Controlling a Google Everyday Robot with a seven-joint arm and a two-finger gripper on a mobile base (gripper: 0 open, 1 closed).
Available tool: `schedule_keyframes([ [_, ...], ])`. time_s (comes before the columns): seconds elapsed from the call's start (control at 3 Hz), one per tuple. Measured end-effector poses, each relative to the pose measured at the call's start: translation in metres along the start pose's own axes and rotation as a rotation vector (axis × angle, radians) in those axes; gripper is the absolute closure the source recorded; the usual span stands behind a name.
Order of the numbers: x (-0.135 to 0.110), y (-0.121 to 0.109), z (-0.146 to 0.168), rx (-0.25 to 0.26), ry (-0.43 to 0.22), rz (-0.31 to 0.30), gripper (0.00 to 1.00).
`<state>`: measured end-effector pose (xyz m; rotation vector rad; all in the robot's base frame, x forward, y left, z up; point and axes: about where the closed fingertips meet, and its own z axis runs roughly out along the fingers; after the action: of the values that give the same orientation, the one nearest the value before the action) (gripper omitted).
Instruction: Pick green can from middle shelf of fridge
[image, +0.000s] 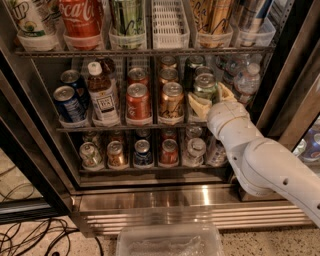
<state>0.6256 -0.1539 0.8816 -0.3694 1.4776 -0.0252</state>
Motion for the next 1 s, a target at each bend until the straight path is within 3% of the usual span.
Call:
schedule_keyframes([
  [0.33,-0.030,-0.014,-0.006,-0.011,-0.047,0.008,1.00],
  [0.67,-0.042,-0.017,-0.013,-0.044,-0.048,0.002,1.00],
  [1.0,-0.038,-0.009,-0.024,-0.118,0.008,-0.018,1.00],
])
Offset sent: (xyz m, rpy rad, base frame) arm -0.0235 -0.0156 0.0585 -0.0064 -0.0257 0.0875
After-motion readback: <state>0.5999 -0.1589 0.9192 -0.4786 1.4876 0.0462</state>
